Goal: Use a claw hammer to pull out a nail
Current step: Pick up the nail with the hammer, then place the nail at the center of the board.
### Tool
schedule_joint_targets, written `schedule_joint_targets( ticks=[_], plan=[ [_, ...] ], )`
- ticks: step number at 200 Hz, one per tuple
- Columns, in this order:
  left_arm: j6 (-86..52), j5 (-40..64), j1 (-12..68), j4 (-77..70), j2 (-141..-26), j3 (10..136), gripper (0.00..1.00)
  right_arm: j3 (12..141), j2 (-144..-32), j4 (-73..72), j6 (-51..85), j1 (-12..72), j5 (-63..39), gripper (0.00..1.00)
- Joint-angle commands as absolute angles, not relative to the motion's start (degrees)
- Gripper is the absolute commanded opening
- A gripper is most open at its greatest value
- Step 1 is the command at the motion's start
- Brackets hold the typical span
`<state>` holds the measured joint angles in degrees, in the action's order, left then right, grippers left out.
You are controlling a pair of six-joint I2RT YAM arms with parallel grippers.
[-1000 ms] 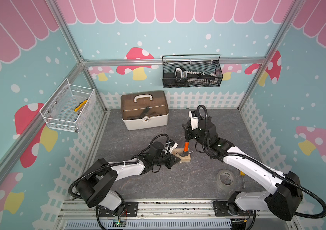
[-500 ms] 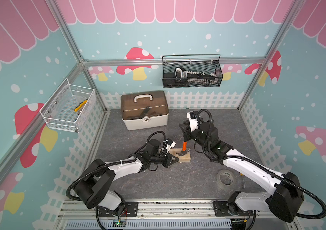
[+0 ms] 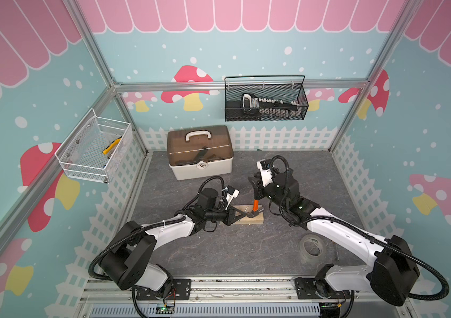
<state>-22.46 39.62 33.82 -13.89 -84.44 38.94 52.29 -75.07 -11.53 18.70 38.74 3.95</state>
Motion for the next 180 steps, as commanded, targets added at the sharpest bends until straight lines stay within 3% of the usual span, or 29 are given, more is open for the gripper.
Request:
schedule_joint_targets(
  ticks=[1, 36, 76, 137, 180],
  plan=[
    [-23.7, 38.1, 32.3, -13.7, -81.2, 38.6, 0.00, 52.8, -74.6, -16.7, 21.5, 38.9, 9.0, 0.00],
    [-27.3, 30.4, 28.7, -10.6, -72.3, 33.8, 0.00, 53.3, -74.7, -15.0, 24.5, 40.4, 19.4, 0.00],
    [-32.8, 11.5, 21.5, 3.3, -63.2, 30.6, 0.00, 55.9, -76.7, -9.6, 27.1, 45.2, 32.7, 0.00],
    [-34.5, 8.8, 15.1, 9.8, -72.6, 31.6, 0.00, 60.6, -80.8, -7.1, 28.0, 51.9, 46.0, 0.00],
    [-35.9, 8.6, 13.4, 9.9, -79.5, 33.1, 0.00, 63.4, -83.8, -8.0, 25.9, 54.2, 49.9, 0.00]
  ],
)
